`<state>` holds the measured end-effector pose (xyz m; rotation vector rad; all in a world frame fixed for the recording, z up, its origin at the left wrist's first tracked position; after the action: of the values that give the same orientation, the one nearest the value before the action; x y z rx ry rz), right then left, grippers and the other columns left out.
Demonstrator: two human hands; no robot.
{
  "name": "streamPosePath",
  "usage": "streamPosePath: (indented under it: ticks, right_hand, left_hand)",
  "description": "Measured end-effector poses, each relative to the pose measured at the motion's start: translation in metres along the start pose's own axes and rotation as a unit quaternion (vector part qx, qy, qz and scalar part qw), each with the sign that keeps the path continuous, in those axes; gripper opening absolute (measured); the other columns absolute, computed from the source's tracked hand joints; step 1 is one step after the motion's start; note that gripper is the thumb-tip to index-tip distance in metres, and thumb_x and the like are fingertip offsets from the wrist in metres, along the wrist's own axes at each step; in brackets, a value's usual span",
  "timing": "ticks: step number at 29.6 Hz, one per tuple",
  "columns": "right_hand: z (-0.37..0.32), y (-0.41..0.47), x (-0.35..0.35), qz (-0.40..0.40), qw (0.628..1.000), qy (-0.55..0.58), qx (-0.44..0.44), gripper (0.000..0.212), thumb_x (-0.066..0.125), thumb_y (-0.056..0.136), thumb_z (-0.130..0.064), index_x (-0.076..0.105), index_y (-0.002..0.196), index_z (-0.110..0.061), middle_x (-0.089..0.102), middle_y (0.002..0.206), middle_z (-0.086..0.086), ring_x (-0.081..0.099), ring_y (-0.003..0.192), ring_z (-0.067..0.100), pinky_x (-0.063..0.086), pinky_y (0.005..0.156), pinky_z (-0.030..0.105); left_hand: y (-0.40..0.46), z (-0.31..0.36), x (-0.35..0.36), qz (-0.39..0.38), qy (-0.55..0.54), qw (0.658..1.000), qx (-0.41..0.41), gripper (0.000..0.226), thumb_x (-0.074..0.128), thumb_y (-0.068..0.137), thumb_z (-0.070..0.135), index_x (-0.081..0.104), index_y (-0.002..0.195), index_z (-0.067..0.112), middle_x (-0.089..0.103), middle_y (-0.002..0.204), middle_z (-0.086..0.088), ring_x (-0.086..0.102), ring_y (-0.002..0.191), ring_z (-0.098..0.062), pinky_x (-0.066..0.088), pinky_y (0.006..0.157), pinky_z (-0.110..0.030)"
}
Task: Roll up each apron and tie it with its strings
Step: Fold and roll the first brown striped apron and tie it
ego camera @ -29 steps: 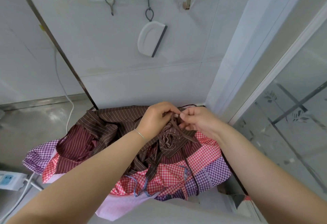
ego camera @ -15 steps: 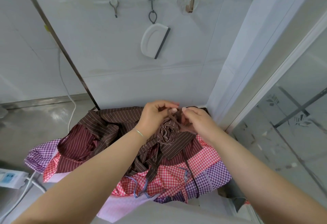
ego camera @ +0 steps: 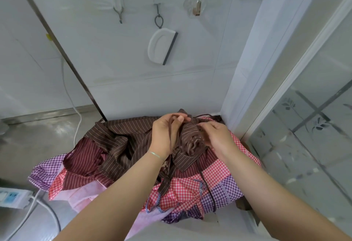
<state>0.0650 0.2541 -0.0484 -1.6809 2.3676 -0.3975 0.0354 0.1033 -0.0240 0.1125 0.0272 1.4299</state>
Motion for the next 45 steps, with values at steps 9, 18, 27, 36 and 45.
streamPosePath:
  ticks: [9,18,27,36,45]
  right_hand:
    - [-0.013,-0.013,-0.006,0.030,0.944,-0.279,-0.171,0.036,0.045,0.100,-0.032,0.061,0.088,-0.002,0.063,0.085,0.010,0.062,0.074,0.024,0.053,0.067,0.043]
    - [-0.019,-0.035,-0.004,0.058,0.752,-0.482,-0.445,0.033,0.038,0.097,-0.039,0.062,0.092,-0.017,0.057,0.127,-0.005,0.065,0.077,0.016,0.049,0.050,0.030]
    - [-0.040,-0.032,0.014,-0.060,0.778,-0.503,-0.372,0.026,0.045,0.096,-0.043,0.059,0.096,-0.021,0.067,0.084,-0.003,0.061,0.080,0.018,0.038,0.060,0.031]
    - [-0.051,-0.043,0.012,-0.088,0.788,-0.524,-0.311,0.042,0.031,0.099,-0.051,0.052,0.081,-0.019,0.052,0.070,-0.008,0.054,0.069,0.015,0.041,0.062,0.033]
    - [-0.025,-0.037,-0.003,-0.072,0.884,-0.337,-0.316,0.035,0.046,0.097,-0.042,0.065,0.083,-0.017,0.055,0.087,-0.007,0.054,0.086,0.007,0.041,0.078,0.022]
  left_hand:
    - [0.018,0.012,0.008,-0.136,-0.020,0.978,-0.154,0.015,0.057,0.095,0.009,0.065,0.082,0.010,0.068,0.068,0.000,0.065,0.066,-0.009,0.049,0.075,-0.025]
    - [0.011,0.004,0.001,-0.293,0.010,0.910,-0.292,0.015,0.055,0.095,0.007,0.065,0.084,0.011,0.063,0.066,0.001,0.055,0.062,-0.009,0.044,0.065,-0.020]
    - [0.008,0.013,-0.002,-0.365,0.138,0.895,-0.216,0.006,0.066,0.087,0.006,0.067,0.088,0.012,0.069,0.080,0.005,0.065,0.078,-0.004,0.051,0.078,-0.018]
    - [0.013,0.018,-0.013,-0.273,-0.038,0.920,-0.277,0.014,0.057,0.088,-0.005,0.067,0.096,0.000,0.074,0.082,-0.005,0.070,0.075,-0.011,0.057,0.077,-0.022]
    - [0.009,0.031,-0.007,-0.324,0.074,0.930,-0.158,0.016,0.069,0.080,-0.008,0.070,0.083,0.007,0.069,0.077,-0.004,0.066,0.074,-0.011,0.055,0.074,-0.022]
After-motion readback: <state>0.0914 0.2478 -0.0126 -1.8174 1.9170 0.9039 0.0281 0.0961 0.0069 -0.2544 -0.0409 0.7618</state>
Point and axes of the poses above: each hand's wrist, its own y-axis towards the middle knuckle, its own x-axis out of the palm, z = x × y, the point moved 3 cm from there along y, towards the middle knuckle
